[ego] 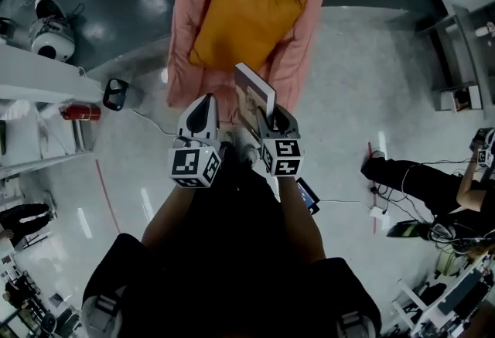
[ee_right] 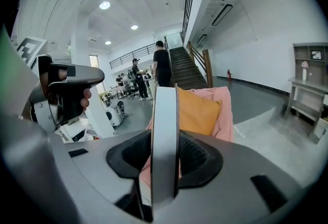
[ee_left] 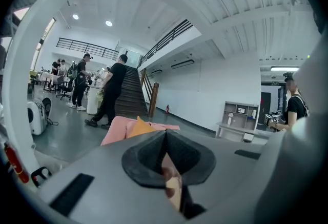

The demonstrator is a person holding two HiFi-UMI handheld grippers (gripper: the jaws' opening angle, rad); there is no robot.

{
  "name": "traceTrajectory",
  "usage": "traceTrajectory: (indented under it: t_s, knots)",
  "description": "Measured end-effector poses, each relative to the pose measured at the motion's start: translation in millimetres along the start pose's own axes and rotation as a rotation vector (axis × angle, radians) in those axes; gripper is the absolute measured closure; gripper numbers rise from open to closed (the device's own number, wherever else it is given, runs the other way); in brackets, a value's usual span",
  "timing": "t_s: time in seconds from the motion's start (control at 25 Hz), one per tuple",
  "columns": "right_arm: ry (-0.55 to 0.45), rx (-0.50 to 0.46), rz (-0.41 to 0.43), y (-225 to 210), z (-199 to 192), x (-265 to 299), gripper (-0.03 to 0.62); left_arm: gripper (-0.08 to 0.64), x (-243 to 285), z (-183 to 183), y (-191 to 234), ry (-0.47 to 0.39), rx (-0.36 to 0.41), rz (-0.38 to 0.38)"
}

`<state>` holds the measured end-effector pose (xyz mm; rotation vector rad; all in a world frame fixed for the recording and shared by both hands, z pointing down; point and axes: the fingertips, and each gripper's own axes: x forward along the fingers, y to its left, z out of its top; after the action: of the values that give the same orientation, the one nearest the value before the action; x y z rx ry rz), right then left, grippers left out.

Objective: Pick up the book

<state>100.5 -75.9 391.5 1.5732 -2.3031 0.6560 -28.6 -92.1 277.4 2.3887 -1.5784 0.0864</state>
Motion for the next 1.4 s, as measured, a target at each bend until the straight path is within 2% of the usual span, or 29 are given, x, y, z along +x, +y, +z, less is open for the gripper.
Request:
traceTrajectory:
  t_s: [0.76,1.0,1.24,1.4]
  knots:
    - [-0.07,-0.059,-0.037,27,14,-42,0.44,0.552,-40,7,2,-0.023,0.029,-0.048]
    - [-0.088,-0.061,-0.065,49,14,-55,0.44,0.552,-63,8,13,-0.027,0.03,-0.068]
    - [-0.101,-0.06,-0.1,82,4,-80,0.44,0.552,-107,7,27,-0.032,0.057,-0.085]
    - [-0.114,-0.061,-0.126,105,-1,-99,0.44,0.552,-133,-1,35,-0.022,0.046,-0.105]
